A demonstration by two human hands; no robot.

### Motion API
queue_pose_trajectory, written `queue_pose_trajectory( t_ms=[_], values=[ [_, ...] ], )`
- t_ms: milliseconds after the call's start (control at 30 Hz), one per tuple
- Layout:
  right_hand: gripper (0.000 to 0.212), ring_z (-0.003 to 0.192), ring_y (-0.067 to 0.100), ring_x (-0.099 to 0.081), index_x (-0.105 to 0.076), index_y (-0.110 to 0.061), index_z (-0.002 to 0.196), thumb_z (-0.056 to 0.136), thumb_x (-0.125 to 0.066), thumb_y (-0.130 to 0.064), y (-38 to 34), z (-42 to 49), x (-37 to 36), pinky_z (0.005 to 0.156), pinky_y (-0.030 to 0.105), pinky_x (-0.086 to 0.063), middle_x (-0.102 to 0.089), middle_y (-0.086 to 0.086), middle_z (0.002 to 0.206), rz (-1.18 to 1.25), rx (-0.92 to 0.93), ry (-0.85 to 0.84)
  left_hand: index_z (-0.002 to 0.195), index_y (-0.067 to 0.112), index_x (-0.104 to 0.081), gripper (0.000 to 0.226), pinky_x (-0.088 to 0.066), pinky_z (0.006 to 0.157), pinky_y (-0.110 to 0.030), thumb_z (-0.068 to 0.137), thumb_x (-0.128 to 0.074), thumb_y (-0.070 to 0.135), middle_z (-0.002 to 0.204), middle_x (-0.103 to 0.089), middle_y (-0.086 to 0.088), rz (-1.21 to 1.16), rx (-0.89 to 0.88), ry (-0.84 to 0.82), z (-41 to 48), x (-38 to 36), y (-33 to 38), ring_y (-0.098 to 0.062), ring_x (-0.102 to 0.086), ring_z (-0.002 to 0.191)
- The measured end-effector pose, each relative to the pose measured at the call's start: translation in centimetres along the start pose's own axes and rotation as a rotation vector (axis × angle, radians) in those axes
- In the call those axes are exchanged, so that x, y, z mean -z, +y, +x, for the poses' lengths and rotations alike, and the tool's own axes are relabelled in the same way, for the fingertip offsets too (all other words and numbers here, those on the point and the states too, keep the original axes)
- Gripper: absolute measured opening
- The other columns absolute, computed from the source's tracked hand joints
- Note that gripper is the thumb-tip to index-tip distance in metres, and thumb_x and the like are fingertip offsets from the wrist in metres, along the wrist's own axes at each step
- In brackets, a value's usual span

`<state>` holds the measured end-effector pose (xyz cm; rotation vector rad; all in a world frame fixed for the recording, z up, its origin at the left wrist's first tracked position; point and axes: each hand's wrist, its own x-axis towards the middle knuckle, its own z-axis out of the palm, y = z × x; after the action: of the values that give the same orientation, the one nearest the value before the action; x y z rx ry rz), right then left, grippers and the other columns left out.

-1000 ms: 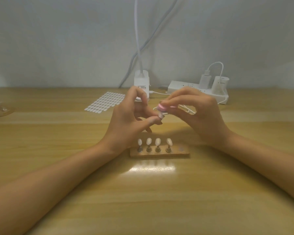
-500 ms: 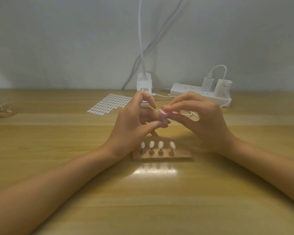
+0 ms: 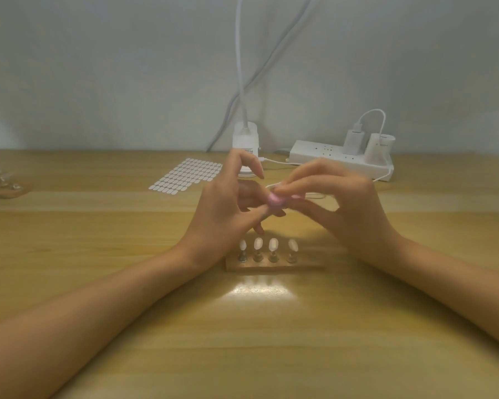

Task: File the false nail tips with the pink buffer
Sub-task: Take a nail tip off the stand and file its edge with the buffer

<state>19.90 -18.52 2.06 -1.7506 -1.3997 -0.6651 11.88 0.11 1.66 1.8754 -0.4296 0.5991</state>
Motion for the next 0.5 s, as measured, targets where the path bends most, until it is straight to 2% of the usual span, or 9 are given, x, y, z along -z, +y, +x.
queue_pose_trajectory(
  t_ms=[67, 167, 267, 333, 400, 500],
  values=[
    [0.022, 0.090, 0.016, -0.068, -0.077, -0.008, 0.107, 0.086, -0.078, -0.008, -0.1, 0.0, -0.3, 0.081, 0.030, -0.056, -0.071, 0.005, 0.098, 0.002, 0.021, -0.014, 0.103, 0.014, -0.039, 0.038, -0.055, 0.053, -0.024, 0.089, -0.074, 0.006, 0.081, -0.078, -0.007, 0.016, 0.000, 0.001, 0.1, 0.0, -0.1, -0.010, -0.075, 0.068],
    [0.020, 0.090, 0.017, -0.068, -0.077, -0.008, 0.107, 0.087, -0.076, -0.007, 0.3, 0.1, 0.2, 0.079, 0.036, -0.057, -0.071, 0.006, 0.097, 0.007, -0.057, 0.037, 0.107, 0.006, -0.039, 0.041, -0.058, 0.054, -0.028, 0.088, -0.075, 0.004, 0.082, -0.078, -0.007, -0.010, 0.023, 0.005, 0.1, 0.1, -0.1, -0.018, -0.077, 0.077],
    [0.021, 0.091, 0.016, -0.068, -0.076, -0.011, 0.108, 0.087, -0.076, -0.011, 0.2, 0.0, 0.0, 0.081, 0.028, -0.056, -0.072, 0.005, 0.099, -0.004, 0.004, 0.004, 0.107, 0.006, -0.039, 0.043, -0.060, 0.058, -0.029, 0.085, -0.074, 0.018, 0.083, -0.078, -0.009, -0.061, 0.024, -0.002, 0.1, 0.1, -0.1, -0.021, -0.078, 0.080],
    [0.018, 0.090, 0.013, -0.067, -0.077, -0.013, 0.106, 0.088, -0.075, -0.015, 0.5, 0.0, 0.2, 0.080, 0.028, -0.055, -0.072, 0.004, 0.097, -0.010, -0.076, 0.028, 0.108, 0.006, -0.038, 0.043, -0.062, 0.066, -0.033, 0.085, -0.073, 0.016, 0.085, -0.077, -0.012, -0.136, 0.060, -0.023, 0.1, 0.1, -0.2, -0.023, -0.078, 0.084],
    [0.016, 0.091, 0.012, -0.066, -0.078, -0.012, 0.103, 0.089, -0.074, -0.018, 1.1, 0.0, 0.9, 0.080, 0.035, -0.054, -0.073, 0.004, 0.097, 0.007, -0.218, 0.084, 0.110, 0.006, -0.038, 0.040, -0.063, 0.076, -0.036, 0.089, -0.072, 0.007, 0.088, -0.077, -0.014, -0.210, 0.086, -0.024, 0.2, 0.2, -0.3, -0.025, -0.077, 0.089],
    [0.021, 0.096, 0.018, -0.070, -0.075, -0.012, 0.109, 0.089, -0.075, -0.020, 1.0, -0.3, 1.2, 0.082, 0.040, -0.055, -0.074, 0.003, 0.102, 0.113, -0.327, 0.145, 0.115, 0.008, -0.040, 0.039, -0.058, 0.082, -0.027, 0.091, -0.071, 0.005, 0.092, -0.079, -0.008, -0.267, 0.113, -0.024, 0.2, 0.3, -0.2, -0.023, -0.076, 0.092]
  ],
)
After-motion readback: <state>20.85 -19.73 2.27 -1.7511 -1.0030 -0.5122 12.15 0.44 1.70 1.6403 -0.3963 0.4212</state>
